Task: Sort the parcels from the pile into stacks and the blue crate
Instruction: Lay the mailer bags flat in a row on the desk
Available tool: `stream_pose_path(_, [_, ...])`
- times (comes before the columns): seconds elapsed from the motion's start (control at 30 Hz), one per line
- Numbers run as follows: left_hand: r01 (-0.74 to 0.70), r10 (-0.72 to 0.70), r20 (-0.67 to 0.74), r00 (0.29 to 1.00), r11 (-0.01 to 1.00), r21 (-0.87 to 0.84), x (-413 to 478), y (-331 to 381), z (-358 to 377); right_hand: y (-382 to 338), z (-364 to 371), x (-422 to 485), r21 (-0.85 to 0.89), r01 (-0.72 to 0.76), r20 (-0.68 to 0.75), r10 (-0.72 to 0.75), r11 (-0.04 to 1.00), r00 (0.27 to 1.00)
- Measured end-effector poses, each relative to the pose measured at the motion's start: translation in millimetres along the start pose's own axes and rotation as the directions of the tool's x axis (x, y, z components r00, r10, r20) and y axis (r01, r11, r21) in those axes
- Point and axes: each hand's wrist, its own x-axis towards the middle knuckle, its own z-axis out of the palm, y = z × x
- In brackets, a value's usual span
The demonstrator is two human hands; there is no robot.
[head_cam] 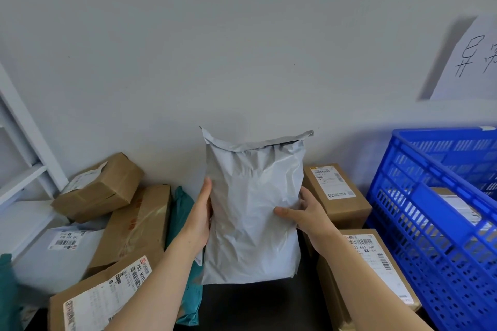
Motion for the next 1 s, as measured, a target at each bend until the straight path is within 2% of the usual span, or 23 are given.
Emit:
stream_pose_path(0.13, [0.009, -0.019, 0.086, 0.996, 0.993, 0.116, -5, 1, 0, 0, 0, 1, -0.011, 0.006, -0.027, -0.006, 1.000, 1.000])
stream_pose_path(0.47, [-0.074, 0.050, 0.115, 0.992, 0.974, 0.212, -12, 3, 11, 1, -3, -3, -0.021, 0.046, -0.071, -0.048, 0.999, 0.996])
stream_pose_path(0.67, [-0.078, 0.047, 0.144, 0.988, 0.973, 0.217, -14, 1, 6, -3, -2, -8, -0.097, 0.057, -0.076, -0.065, 0.994, 0.995])
stream_pose_path(1.0, [-0.071, 0.034, 0.170, 0.985, 0.974, 0.213, -4, -7, -8, 0, 0, -11, -0.116, 0.023, -0.119, -0.037, 0.993, 0.992])
